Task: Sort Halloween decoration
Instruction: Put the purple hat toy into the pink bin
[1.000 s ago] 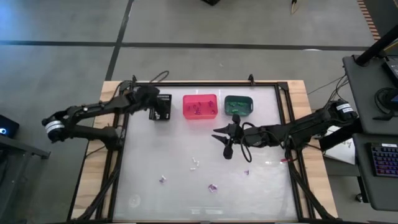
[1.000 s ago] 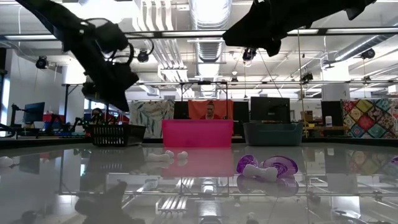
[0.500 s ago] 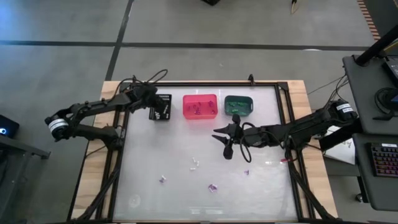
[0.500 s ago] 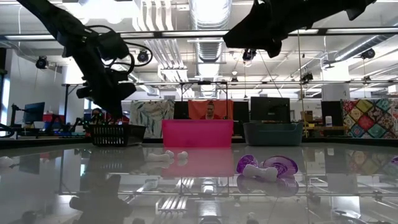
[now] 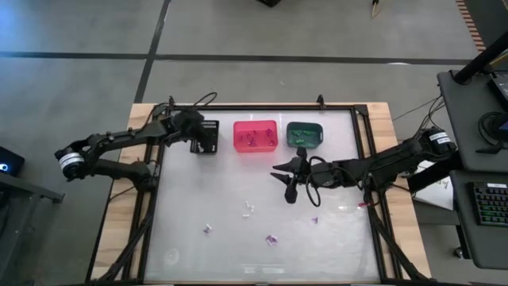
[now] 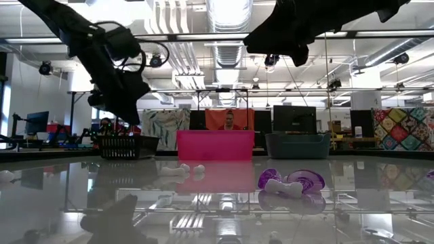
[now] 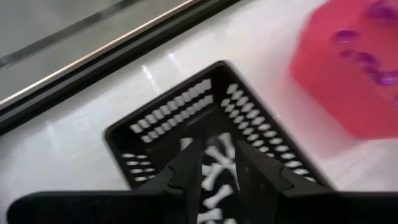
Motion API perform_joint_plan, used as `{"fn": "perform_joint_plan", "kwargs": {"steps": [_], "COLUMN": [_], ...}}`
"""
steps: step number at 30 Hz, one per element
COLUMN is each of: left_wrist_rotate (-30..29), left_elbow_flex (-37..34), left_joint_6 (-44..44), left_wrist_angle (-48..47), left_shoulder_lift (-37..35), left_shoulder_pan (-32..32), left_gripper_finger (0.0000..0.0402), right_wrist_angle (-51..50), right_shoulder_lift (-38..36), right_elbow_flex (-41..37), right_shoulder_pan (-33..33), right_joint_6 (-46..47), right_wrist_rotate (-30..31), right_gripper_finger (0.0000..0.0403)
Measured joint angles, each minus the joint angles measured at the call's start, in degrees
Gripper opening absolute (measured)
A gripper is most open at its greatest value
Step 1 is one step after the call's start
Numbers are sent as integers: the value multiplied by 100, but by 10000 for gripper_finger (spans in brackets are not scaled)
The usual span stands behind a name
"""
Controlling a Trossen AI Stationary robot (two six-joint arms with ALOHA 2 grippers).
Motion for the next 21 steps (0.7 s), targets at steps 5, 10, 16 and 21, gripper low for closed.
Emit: {"fn": "perform_joint_plan", "kwargs": {"steps": [5,10,16,21], "left_wrist_rotate": [-7,-44,-341,-978], "left_elbow_flex": [-1,1,0,1], "left_joint_6": [-106,-105,-59,-55], "left_wrist_angle": [139,626,1083,1155], "left_shoulder_lift": [-312,-631,-891,-1063], "left_shoulder_pan": [-635,-1466,-2423,-3161], "left_gripper_finger": [79,79,79,79], "right_wrist_angle": [-647,-2189,-3984,-5911], "right_shoulder_lift": [4,117,660,1368], "right_elbow_flex": [278,959,1886,2751], "right_shoulder_pan": [-55,-92,-85,-83], "right_joint_6": [582,1295,2254,2798], "right_wrist_rotate": [-308,-655,-1359,-1861], "right_gripper_finger": [105,104,94,85]}}
